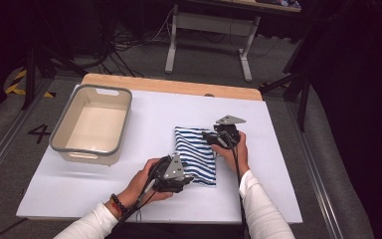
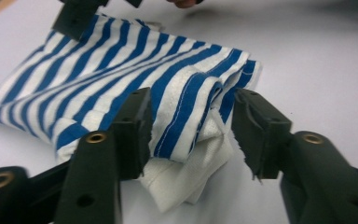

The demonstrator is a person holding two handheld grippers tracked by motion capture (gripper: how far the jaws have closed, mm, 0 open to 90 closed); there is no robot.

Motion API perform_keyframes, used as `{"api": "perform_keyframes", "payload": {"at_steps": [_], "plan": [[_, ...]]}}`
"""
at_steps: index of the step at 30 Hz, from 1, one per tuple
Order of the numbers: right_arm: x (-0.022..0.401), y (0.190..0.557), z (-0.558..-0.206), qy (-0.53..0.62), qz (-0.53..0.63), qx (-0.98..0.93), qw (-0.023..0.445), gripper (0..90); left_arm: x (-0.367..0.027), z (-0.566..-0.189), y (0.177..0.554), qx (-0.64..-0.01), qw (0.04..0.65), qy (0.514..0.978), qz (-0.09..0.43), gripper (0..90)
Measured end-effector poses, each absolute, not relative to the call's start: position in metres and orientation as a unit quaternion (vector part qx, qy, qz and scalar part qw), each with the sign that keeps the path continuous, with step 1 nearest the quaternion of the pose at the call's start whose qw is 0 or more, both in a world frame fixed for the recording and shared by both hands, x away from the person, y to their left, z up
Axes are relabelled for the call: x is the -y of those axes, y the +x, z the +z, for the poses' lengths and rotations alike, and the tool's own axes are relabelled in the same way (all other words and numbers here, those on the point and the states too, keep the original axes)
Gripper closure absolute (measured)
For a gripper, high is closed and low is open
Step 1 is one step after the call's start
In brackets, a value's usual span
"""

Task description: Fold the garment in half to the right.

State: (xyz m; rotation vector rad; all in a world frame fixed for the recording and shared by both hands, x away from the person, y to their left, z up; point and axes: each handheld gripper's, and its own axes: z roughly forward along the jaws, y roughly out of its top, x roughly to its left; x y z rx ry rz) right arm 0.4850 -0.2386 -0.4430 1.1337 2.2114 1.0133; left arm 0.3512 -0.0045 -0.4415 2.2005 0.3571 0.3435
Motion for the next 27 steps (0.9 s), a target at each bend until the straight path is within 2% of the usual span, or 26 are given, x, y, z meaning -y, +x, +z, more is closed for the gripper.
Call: {"api": "perform_keyframes", "payload": {"at_steps": [1,4,6,10,22,24,27], "plan": [[0.235,0.493,-0.447,0.418,0.362,-0.802,0.224,39.7,0.004,-0.444,0.355,-0.144,0.433,0.881,0.123,62.0],[0.232,0.501,-0.449,0.425,0.365,-0.8,0.214,47.9,0.004,-0.445,0.356,-0.138,0.433,0.883,0.114,70.0],[0.229,0.504,-0.45,0.421,0.359,-0.808,0.2,61.1,0.004,-0.445,0.356,-0.132,0.429,0.886,0.116,76.3],[0.225,0.502,-0.449,0.416,0.352,-0.816,0.19,83.1,0.001,-0.443,0.355,-0.128,0.428,0.887,0.12,80.8],[0.239,0.473,-0.414,0.431,0.355,-0.796,0.236,85.6,0.002,-0.431,0.347,-0.109,0.435,0.885,0.129,81.8],[0.24,0.473,-0.414,0.433,0.342,-0.797,0.246,85.6,0.005,-0.432,0.346,-0.105,0.432,0.887,0.124,81.8],[0.243,0.477,-0.421,0.441,0.332,-0.8,0.237,85.4,0.008,-0.437,0.346,-0.103,0.422,0.893,0.122,81.8]]}}
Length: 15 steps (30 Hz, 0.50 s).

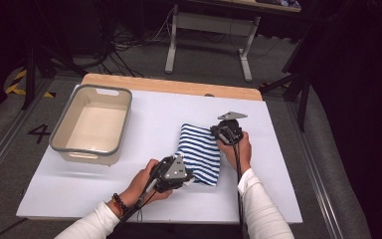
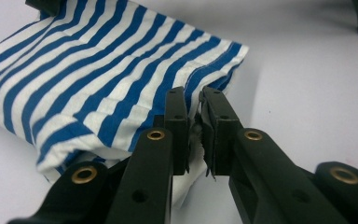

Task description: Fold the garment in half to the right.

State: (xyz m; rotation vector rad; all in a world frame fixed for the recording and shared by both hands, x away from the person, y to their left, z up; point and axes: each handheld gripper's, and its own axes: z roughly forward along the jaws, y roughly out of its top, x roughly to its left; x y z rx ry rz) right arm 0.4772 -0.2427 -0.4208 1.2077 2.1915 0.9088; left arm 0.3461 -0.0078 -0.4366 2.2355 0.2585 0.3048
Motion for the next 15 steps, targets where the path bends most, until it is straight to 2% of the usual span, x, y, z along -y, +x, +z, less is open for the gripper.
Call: {"api": "perform_keyframes", "payload": {"at_steps": [5,8,9,11,12,14,15], "plan": [[0.243,0.483,-0.436,0.441,0.325,-0.804,0.23,83.6,0.01,-0.441,0.347,-0.103,0.417,0.895,0.122,81.4],[0.24,0.485,-0.444,0.434,0.321,-0.808,0.237,76.6,0.008,-0.442,0.346,-0.113,0.418,0.893,0.121,79.9],[0.24,0.484,-0.444,0.435,0.327,-0.804,0.241,70.9,0.007,-0.441,0.345,-0.113,0.423,0.891,0.121,78.1],[0.241,0.48,-0.441,0.434,0.332,-0.798,0.253,68.7,0.003,-0.437,0.343,-0.108,0.43,0.888,0.121,74.8],[0.242,0.477,-0.438,0.431,0.338,-0.795,0.258,68.7,0.001,-0.435,0.342,-0.108,0.436,0.885,0.122,74.1],[0.245,0.463,-0.428,0.41,0.369,-0.788,0.274,76.8,-0.008,-0.426,0.339,-0.114,0.452,0.874,0.134,70.8],[0.245,0.463,-0.428,0.41,0.369,-0.788,0.274,76.8,-0.008,-0.426,0.339,-0.114,0.452,0.874,0.134,70.6]]}}
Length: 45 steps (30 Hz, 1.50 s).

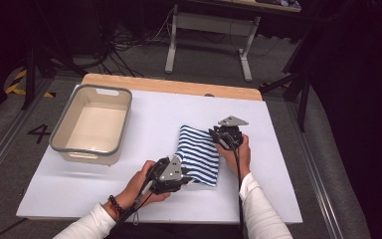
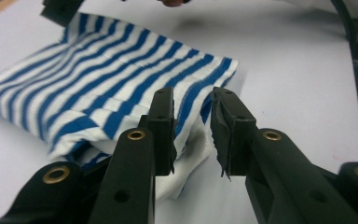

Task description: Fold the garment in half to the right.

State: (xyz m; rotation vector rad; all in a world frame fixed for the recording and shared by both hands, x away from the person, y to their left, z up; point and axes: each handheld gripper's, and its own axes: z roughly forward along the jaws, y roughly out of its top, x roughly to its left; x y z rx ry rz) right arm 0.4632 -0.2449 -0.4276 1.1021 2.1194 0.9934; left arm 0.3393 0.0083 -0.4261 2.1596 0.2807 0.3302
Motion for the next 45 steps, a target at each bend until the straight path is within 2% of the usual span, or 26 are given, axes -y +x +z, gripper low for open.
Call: {"api": "perform_keyframes", "payload": {"at_steps": [4,8,10,20,28,31,38,41,43,45], "plan": [[0.242,0.434,-0.419,0.363,0.411,-0.793,0.266,87.9,-0.016,-0.418,0.344,-0.144,0.474,0.854,0.158,64.8],[0.235,0.42,-0.424,0.342,0.419,-0.803,0.252,89.4,-0.013,-0.426,0.356,-0.167,0.468,0.854,0.156,61.7],[0.227,0.412,-0.429,0.325,0.413,-0.816,0.24,89.5,-0.008,-0.433,0.36,-0.167,0.446,0.863,0.169,62.7],[0.209,0.394,-0.451,0.297,0.381,-0.849,0.213,89.8,-0.005,-0.448,0.366,-0.166,0.429,0.88,0.118,68.7],[0.212,0.392,-0.457,0.298,0.381,-0.846,0.224,89.1,-0.004,-0.453,0.365,-0.17,0.434,0.877,0.115,69.8],[0.219,0.399,-0.457,0.305,0.37,-0.842,0.249,89.5,-0.004,-0.455,0.363,-0.174,0.441,0.873,0.113,70.8],[0.234,0.415,-0.455,0.335,0.374,-0.826,0.257,89.9,-0.002,-0.455,0.362,-0.174,0.438,0.874,0.12,70.7],[0.24,0.42,-0.452,0.358,0.361,-0.813,0.282,89.7,-0.002,-0.455,0.362,-0.172,0.438,0.874,0.121,70.6],[0.247,0.423,-0.451,0.373,0.36,-0.807,0.284,89.7,-0.003,-0.454,0.361,-0.175,0.441,0.872,0.124,69.3],[0.253,0.424,-0.45,0.384,0.365,-0.8,0.282,89.4,-0.005,-0.449,0.361,-0.165,0.442,0.872,0.128,64.3]]}}
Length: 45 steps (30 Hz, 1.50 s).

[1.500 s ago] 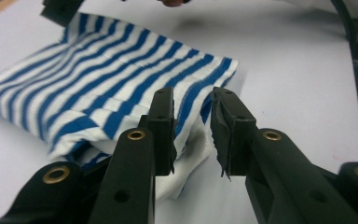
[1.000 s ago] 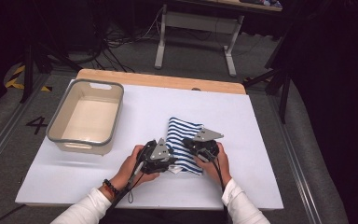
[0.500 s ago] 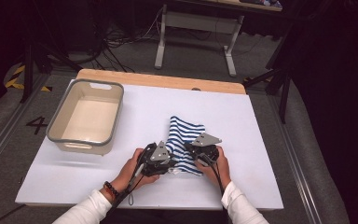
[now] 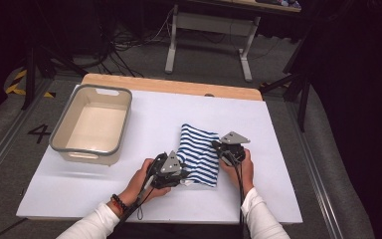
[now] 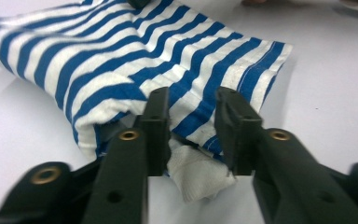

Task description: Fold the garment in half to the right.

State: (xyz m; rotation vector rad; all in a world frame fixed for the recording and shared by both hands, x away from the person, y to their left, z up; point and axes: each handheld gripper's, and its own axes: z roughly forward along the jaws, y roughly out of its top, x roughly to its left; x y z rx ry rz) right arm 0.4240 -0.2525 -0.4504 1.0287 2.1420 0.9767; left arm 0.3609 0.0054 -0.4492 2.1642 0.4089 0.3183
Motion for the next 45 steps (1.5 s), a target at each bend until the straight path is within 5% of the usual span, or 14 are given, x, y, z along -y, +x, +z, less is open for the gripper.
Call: {"api": "perform_keyframes", "payload": {"at_steps": [14,20,26,35,45], "plan": [[0.253,0.412,-0.434,0.367,0.406,-0.791,0.272,84.4,-0.033,-0.443,0.381,-0.207,0.43,0.86,0.181,46.8],[0.25,0.412,-0.437,0.359,0.412,-0.8,0.247,81.6,-0.031,-0.46,0.399,-0.226,0.422,0.867,0.142,60.5],[0.244,0.411,-0.442,0.348,0.413,-0.81,0.228,83.2,-0.027,-0.464,0.403,-0.22,0.413,0.874,0.136,86.9],[0.224,0.405,-0.451,0.309,0.4,-0.84,0.196,84.6,-0.032,-0.459,0.397,-0.207,0.403,0.879,0.15,89.6],[0.216,0.403,-0.455,0.305,0.378,-0.848,0.211,87.7,-0.039,-0.459,0.387,-0.191,0.38,0.891,0.157,89.7]]}}
